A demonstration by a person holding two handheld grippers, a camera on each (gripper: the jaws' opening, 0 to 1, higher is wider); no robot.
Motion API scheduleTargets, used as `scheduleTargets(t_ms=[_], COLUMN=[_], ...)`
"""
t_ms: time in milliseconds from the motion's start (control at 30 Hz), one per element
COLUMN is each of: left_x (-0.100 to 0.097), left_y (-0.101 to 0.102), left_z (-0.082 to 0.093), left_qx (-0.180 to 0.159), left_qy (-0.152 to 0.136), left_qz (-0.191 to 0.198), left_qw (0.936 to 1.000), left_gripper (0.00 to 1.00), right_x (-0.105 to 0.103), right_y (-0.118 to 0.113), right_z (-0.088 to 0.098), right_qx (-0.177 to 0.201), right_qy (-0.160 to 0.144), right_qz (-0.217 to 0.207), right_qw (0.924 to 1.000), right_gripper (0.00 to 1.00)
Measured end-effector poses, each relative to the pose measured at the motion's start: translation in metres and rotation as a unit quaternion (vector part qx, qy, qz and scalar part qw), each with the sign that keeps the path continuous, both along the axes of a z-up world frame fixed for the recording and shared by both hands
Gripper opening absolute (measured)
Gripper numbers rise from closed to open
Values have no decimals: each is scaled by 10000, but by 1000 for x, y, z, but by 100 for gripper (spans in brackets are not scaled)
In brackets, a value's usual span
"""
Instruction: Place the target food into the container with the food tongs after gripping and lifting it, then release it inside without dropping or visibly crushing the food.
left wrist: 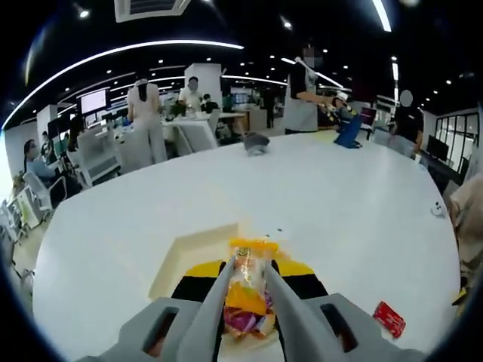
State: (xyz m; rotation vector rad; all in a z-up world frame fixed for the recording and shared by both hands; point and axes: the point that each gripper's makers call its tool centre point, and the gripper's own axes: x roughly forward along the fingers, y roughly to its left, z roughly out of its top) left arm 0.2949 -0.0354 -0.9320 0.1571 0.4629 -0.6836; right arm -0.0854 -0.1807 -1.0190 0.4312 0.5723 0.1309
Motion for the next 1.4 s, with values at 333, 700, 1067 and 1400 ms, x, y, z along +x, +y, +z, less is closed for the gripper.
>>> scheduleTargets(t_ms=[333, 700, 1067, 1400], left_x=[17, 57, 92, 108], left_y=[-7, -16, -12, -11], left_z=[-10, -38, -28, -18], left_qx=[-5, 216, 210, 1], left_qy=[96, 274, 207, 222], left_qz=[-25, 5, 242, 389], left_qw=[10000, 9994, 9993, 9990], left_gripper=[22, 22, 24, 25], right_x=[5, 21, 23, 21], right_y=[-9, -34, -41, -44], right_z=[-6, -26, -29, -30], right_qx=[64, 127, 161, 146], right_qy=[111, 422, 501, 529], right_qz=[-141, -446, -472, -538], right_qw=[9998, 9980, 9975, 9970], right_gripper=[30, 30, 30, 30])
